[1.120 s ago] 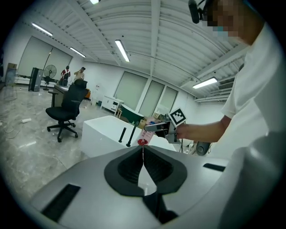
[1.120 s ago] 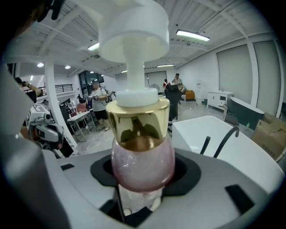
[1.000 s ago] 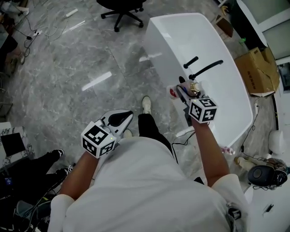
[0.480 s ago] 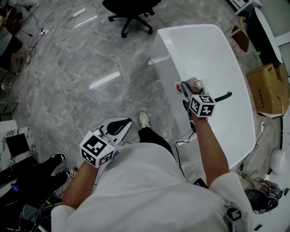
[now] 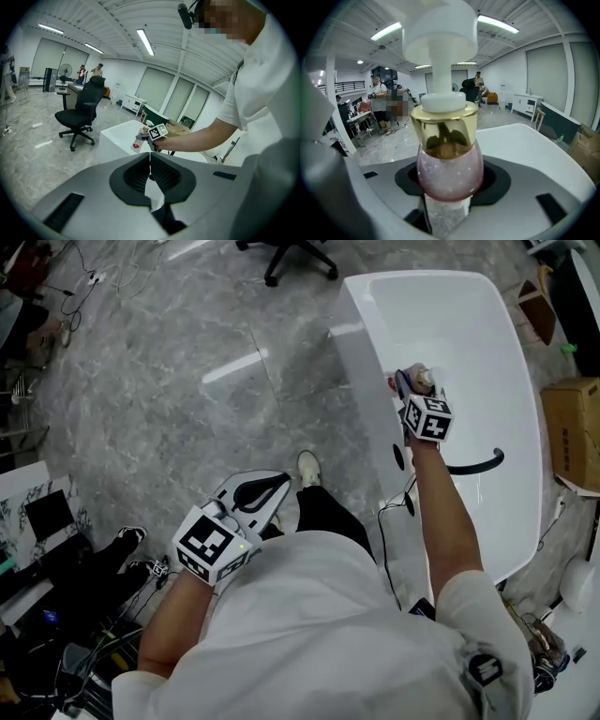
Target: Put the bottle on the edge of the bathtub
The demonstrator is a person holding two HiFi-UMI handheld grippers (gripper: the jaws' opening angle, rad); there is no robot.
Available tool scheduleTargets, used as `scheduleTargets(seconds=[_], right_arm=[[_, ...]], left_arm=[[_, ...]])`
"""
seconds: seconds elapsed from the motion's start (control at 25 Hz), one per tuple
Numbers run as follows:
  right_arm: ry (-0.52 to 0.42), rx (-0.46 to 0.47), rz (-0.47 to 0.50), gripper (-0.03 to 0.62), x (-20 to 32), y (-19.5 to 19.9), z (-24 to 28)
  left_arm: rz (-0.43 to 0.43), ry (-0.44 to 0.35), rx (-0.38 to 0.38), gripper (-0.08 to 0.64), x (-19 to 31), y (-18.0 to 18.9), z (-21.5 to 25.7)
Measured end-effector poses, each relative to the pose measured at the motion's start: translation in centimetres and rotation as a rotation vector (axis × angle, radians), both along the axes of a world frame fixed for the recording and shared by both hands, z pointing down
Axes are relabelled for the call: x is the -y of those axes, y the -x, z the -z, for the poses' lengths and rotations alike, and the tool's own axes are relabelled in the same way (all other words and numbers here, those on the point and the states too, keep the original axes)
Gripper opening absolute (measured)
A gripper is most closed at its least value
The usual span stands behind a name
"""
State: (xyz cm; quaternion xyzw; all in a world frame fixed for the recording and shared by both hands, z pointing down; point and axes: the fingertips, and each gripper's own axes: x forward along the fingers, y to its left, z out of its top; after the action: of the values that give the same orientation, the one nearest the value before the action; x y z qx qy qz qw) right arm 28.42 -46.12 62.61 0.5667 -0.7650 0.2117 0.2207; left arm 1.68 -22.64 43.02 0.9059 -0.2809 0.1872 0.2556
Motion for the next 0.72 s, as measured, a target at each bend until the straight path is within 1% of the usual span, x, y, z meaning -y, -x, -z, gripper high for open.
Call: scheduleTargets(seconds=[0.16,0.36,0.52,0.72], right_arm=[[0.023,-0.001,-0.03,0.227,3.0,-0.7,-2.9],[0.043,-0.01,-0.052,0.226,5.4,-1.2,-5.6],[0.044,-0.019,-0.055,0.227,7.5,-1.7,-7.3],[0.047,-0.035,-0.044,0.227,8.9,-1.4,-8.6]], left_arm=[[0.019,0.031,0.005,0.02,1.5,-0.3,-0.8],[0.012,0.066,0.007,0.02,2.5,-1.1,-1.7],[0.006,0.079,0.01,0.02,3.1,-2.0,-2.6],[0.014,0.11,0.016,0.02,3.4,-1.8,-3.1]])
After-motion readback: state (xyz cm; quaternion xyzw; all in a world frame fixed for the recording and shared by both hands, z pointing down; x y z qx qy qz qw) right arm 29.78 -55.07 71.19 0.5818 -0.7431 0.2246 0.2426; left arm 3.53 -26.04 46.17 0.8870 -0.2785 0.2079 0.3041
